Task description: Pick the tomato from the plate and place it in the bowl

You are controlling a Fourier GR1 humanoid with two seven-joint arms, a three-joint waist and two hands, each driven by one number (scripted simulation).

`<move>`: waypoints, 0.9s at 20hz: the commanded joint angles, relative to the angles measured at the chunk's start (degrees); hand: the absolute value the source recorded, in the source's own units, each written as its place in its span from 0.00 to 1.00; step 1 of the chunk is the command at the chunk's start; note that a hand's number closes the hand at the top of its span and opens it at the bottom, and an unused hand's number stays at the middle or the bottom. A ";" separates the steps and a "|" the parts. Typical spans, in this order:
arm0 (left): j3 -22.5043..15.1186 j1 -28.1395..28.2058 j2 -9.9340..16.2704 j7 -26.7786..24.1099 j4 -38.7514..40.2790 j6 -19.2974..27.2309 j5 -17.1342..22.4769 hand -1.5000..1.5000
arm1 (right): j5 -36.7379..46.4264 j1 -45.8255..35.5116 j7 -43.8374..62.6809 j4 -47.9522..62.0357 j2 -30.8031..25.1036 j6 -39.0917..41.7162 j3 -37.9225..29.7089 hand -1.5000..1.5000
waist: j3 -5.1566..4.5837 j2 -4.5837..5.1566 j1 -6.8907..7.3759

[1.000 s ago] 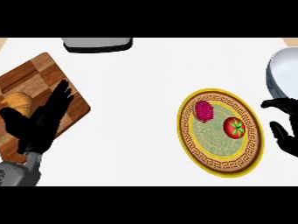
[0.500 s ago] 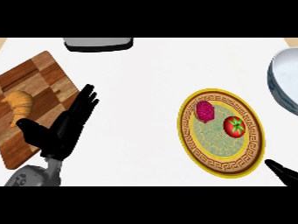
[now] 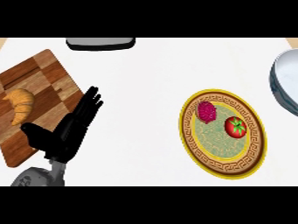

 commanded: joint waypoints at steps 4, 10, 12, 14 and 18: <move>1.12 -1.42 -0.03 -0.64 2.67 -3.27 0.41 0.50 | 18.92 7.71 24.61 -15.41 0.47 1.38 6.83 0.00 | -0.02 0.56 1.96; 1.64 -2.90 -1.62 0.24 3.38 -3.79 -0.57 0.50 | 26.88 4.20 43.38 -21.83 1.20 11.98 11.13 0.00 | 0.12 0.44 2.37; 3.89 -2.47 -0.09 -0.97 5.46 -7.83 1.50 0.50 | 29.42 -1.51 50.89 -22.66 1.51 15.94 12.36 0.00 | 0.10 0.53 2.77; 1.84 -2.54 -3.59 -1.32 5.17 -4.58 -1.86 0.50 | 32.16 -1.01 52.17 -20.89 4.13 16.36 14.52 0.00 | 0.18 0.29 2.19; 1.09 -2.17 -4.68 2.92 1.17 -1.91 -3.55 0.50 | 31.92 -11.37 59.78 -17.28 2.59 24.64 12.32 0.00 | 0.22 0.27 2.67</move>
